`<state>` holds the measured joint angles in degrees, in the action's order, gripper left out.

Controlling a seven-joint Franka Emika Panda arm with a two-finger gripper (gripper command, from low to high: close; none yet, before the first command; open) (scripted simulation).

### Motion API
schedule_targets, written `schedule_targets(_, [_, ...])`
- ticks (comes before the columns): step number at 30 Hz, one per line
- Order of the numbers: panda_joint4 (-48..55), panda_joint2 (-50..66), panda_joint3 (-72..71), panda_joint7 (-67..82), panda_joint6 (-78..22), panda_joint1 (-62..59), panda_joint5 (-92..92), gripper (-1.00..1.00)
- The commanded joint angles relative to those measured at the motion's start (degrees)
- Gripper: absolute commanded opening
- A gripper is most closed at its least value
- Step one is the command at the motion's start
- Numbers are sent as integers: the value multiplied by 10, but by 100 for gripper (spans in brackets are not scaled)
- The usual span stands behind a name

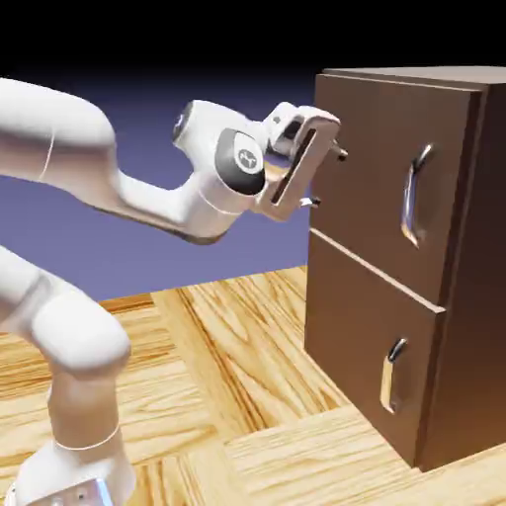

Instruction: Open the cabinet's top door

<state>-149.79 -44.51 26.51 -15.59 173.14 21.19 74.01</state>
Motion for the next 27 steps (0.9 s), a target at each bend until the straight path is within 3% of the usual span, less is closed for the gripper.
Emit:
schedule_targets(1, [4, -4, 9, 9, 0, 7, 25, 0])
schedule_targets(27, [102, -108, 241, 244, -8, 186, 673, 0])
